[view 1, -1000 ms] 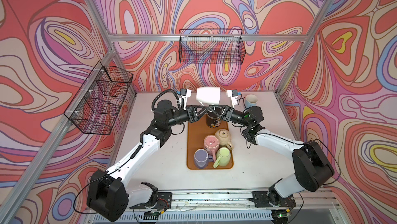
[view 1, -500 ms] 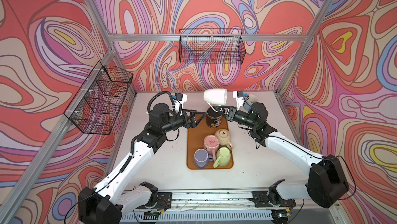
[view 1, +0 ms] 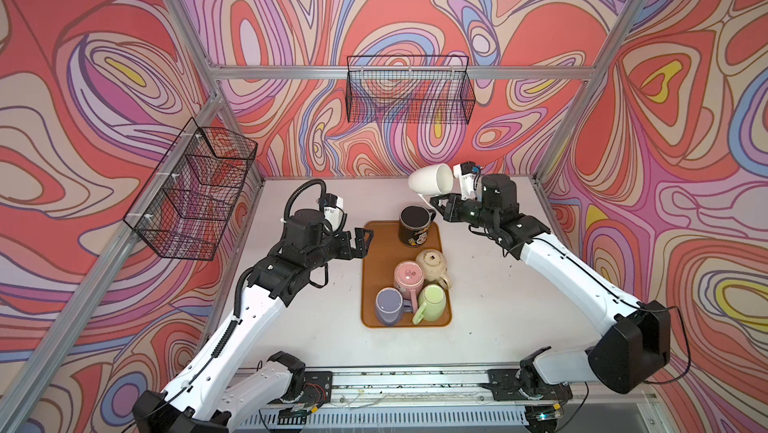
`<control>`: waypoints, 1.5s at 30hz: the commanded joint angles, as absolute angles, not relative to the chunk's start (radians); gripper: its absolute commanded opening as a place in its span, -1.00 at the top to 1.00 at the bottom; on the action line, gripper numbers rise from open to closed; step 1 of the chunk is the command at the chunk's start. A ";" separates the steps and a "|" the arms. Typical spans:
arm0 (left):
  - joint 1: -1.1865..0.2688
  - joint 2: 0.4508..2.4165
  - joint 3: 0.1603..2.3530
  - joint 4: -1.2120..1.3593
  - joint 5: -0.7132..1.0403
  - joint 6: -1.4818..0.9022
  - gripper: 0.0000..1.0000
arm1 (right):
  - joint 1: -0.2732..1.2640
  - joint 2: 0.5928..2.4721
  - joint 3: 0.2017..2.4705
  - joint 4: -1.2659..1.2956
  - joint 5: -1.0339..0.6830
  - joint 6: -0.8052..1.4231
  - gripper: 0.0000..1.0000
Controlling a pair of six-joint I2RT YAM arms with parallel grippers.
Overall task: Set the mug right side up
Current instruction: 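Rotate and carry the white mug with the right gripper while the left gripper withdraws, then lower the upright white mug beside the light blue mug with the right gripper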
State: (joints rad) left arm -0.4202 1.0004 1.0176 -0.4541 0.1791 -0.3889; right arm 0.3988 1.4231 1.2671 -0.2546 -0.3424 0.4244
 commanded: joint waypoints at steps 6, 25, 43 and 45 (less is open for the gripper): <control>-0.425 0.878 0.984 -0.555 0.023 -0.332 -1.00 | 0.349 1.506 1.439 -0.488 -0.218 0.311 1.00; -0.425 0.894 0.936 -0.632 0.019 -0.354 -1.00 | 0.309 1.834 1.872 -0.876 0.054 0.230 1.00; -0.428 0.892 0.927 -0.659 -0.014 -0.308 -1.00 | 0.302 2.162 2.149 -1.022 0.211 0.222 1.00; -0.430 0.894 0.927 -0.659 -0.014 -0.305 -1.00 | 0.297 2.191 2.172 -1.028 0.217 0.227 1.00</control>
